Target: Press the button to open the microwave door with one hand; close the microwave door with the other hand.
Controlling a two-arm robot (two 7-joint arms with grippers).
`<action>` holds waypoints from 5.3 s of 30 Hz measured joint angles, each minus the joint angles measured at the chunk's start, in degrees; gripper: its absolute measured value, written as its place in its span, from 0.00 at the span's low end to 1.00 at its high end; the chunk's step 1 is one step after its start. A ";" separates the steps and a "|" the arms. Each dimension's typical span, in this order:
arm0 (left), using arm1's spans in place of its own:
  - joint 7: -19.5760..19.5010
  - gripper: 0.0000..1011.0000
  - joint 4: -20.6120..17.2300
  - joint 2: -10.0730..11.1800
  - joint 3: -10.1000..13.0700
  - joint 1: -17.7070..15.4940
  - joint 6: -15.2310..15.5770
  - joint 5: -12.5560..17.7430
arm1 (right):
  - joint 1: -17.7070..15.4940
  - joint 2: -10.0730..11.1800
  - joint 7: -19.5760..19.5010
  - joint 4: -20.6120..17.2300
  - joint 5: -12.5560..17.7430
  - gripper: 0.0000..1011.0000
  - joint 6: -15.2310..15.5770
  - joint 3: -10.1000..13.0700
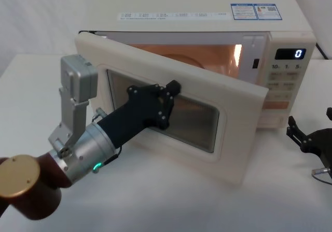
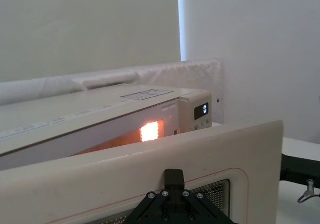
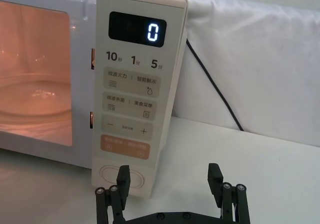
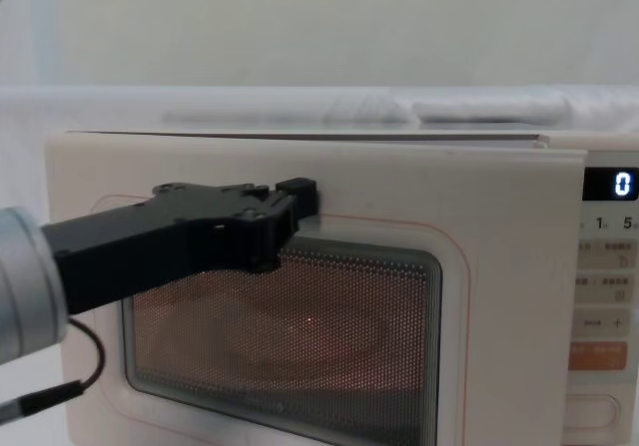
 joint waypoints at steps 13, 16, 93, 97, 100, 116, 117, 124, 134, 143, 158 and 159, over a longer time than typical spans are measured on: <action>-0.03 0.00 3.51 -2.37 1.77 -4.47 1.65 1.26 | 0.00 0.00 0.00 0.00 0.00 0.99 0.00 0.00; 0.22 0.00 4.20 -2.84 2.11 -5.15 2.17 1.52 | 0.00 0.00 0.00 0.00 0.00 0.99 0.00 0.00; 4.66 0.00 12.91 -11.80 2.99 -13.89 5.94 6.52 | 0.00 0.00 0.00 0.00 0.00 0.99 0.00 0.00; 4.56 0.00 13.35 -12.03 2.99 -14.14 5.82 6.63 | -0.01 0.00 0.00 0.00 0.00 0.99 0.00 0.00; 4.52 0.00 13.67 -12.19 2.99 -14.33 5.79 6.67 | 0.00 0.00 0.00 0.00 0.00 0.99 0.00 0.00; 4.26 0.00 14.66 -12.69 2.92 -14.95 5.64 6.72 | 0.00 0.00 0.00 0.00 0.00 0.99 0.00 0.00; 4.19 0.00 14.65 -12.69 2.83 -14.95 5.68 6.60 | 0.00 0.00 0.00 0.00 0.00 0.99 0.00 0.00; 4.21 0.00 12.65 -12.14 1.82 -13.96 7.21 4.90 | 0.00 0.00 0.00 0.00 0.00 0.99 0.00 0.00; 5.12 0.00 4.48 -9.08 -0.84 -9.08 10.69 0.38 | -0.01 0.00 0.00 0.00 0.00 0.99 0.00 0.00; 8.74 0.00 -2.61 -5.70 -6.41 -1.70 11.91 -4.84 | 0.00 0.00 0.00 0.00 0.00 0.99 0.00 0.00; 15.76 0.00 -6.43 -3.68 -15.30 9.78 5.98 -3.64 | 0.00 0.00 0.00 0.00 0.00 0.99 0.00 0.00; 16.02 0.00 -6.43 -3.82 -15.59 10.24 5.68 -3.40 | -0.01 0.00 0.00 0.00 0.00 0.99 0.00 0.00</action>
